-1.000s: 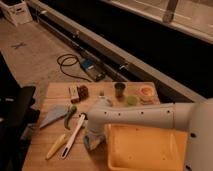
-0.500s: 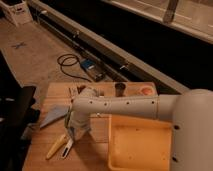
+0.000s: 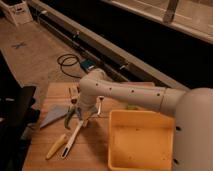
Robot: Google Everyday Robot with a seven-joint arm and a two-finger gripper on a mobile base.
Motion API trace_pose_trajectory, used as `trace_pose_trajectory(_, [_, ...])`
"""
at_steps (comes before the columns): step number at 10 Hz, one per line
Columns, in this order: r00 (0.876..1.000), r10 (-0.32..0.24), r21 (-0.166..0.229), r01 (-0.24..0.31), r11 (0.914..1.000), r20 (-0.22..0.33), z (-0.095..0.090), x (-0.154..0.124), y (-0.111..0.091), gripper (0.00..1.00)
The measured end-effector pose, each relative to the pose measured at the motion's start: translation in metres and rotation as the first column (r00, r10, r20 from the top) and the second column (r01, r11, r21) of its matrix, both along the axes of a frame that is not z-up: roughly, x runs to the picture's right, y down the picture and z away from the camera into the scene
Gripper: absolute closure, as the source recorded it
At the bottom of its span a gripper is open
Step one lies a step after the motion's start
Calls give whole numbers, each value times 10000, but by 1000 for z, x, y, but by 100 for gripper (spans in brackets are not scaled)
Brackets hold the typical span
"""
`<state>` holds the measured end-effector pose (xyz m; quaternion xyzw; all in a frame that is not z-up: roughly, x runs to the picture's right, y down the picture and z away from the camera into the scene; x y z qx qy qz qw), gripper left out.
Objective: Place sponge in plastic cup
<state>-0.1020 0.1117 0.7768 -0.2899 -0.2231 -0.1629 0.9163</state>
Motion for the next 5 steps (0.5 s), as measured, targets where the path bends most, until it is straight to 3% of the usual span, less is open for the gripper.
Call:
trace_pose_trajectory(2, [9985,386,74,-383,9992,-379,2,27,-15,100])
trace_pose_trajectory(5, [9986,385,72,-382,9992,-366,2,27,-15,100])
